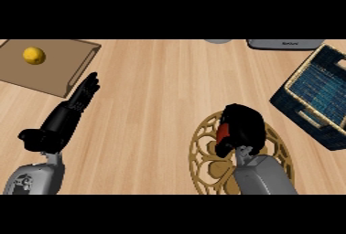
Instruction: Pick the bell pepper from the placemat and place it in the basket
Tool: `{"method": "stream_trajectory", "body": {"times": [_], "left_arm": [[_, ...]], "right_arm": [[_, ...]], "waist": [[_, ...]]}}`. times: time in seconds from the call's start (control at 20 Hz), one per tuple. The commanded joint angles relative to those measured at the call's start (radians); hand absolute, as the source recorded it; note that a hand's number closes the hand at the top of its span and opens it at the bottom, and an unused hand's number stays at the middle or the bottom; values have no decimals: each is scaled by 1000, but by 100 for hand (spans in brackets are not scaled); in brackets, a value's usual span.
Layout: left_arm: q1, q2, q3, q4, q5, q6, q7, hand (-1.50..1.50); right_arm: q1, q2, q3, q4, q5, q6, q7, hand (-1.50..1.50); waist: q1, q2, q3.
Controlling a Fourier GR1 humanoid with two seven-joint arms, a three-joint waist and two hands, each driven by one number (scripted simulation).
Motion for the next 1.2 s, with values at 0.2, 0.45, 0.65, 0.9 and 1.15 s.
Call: {"method": "stream_trajectory", "body": {"times": [0.2, 0.45, 0.65, 0.9, 1.15], "left_arm": [[-1, 14, 16, -1, 16, -19, 12, 0], [-12, 2, 20, 18, 10, -3, 2, 0], [30, -7, 8, -38, 11, 0, 30, 0], [6, 9, 27, 19, 0, -7, -28, 0], [-3, 2, 20, 19, -2, -5, -2, 0]], "right_arm": [[-193, 32, 50, 66, -156, -325, 205, 150], [-305, 32, -4, -132, -83, -442, 203, 150], [-393, 32, -11, -243, -11, -407, 303, 150], [-456, 32, -25, -257, 41, -366, 428, 150], [-535, -3, -155, -249, 78, -207, 415, 150]], "waist": [[7, 2, 4], [-15, -4, 3], [-16, -9, 3], [-19, -4, 2], [-27, -5, 2]]}}
